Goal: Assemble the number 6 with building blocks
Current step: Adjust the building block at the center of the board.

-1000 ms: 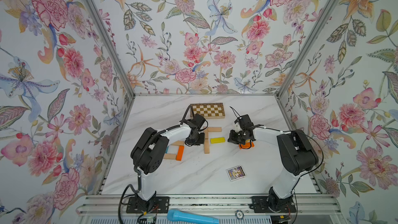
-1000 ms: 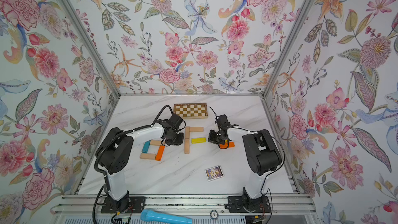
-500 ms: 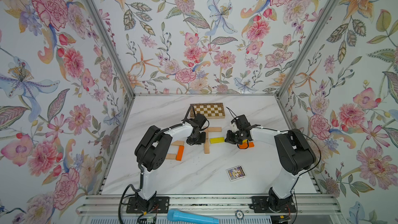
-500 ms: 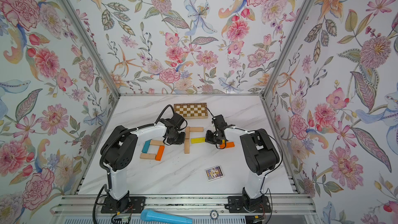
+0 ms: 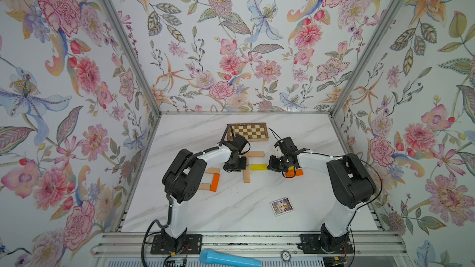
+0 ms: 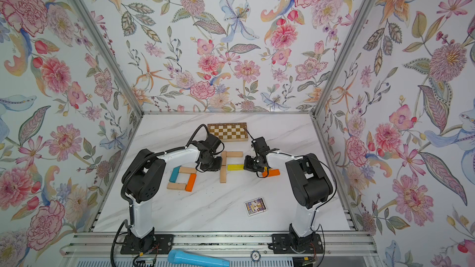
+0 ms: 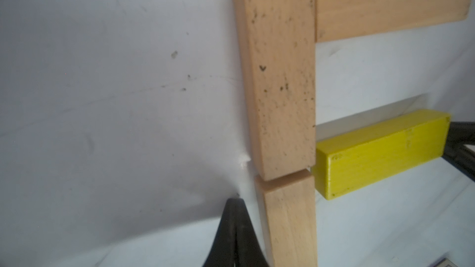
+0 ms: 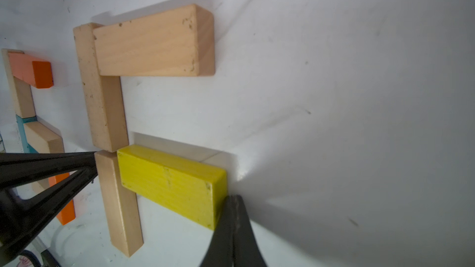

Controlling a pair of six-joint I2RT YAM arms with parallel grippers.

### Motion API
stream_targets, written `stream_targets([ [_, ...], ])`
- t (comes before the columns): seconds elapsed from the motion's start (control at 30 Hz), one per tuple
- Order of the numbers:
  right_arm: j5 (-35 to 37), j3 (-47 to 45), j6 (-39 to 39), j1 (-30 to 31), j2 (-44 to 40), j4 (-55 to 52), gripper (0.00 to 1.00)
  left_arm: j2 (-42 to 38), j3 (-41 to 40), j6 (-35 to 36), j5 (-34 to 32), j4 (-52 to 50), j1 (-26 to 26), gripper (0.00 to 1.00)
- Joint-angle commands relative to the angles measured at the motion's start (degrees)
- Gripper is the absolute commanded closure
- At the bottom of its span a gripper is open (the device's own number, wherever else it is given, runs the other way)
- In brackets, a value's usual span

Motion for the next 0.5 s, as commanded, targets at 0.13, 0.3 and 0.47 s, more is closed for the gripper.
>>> stream_targets([
  [0.13,1.6,0.9,-1.2,1.0,1.7,-2.1,1.00,2.4,1.4,0.5,0.5,-0.7,-0.2,0.95],
  [0.3,2.4,1.2,-2.2,0.6,1.8,-3.0,1.00,2.5,1.8,0.7,0.4,-1.0,-0.2,0.95],
  [0.47,3.0,1.4,-3.3,-0.9,1.3,-3.6,1.00,2.5,1.8,0.8,0.3,-1.2,-0.2,0.95],
])
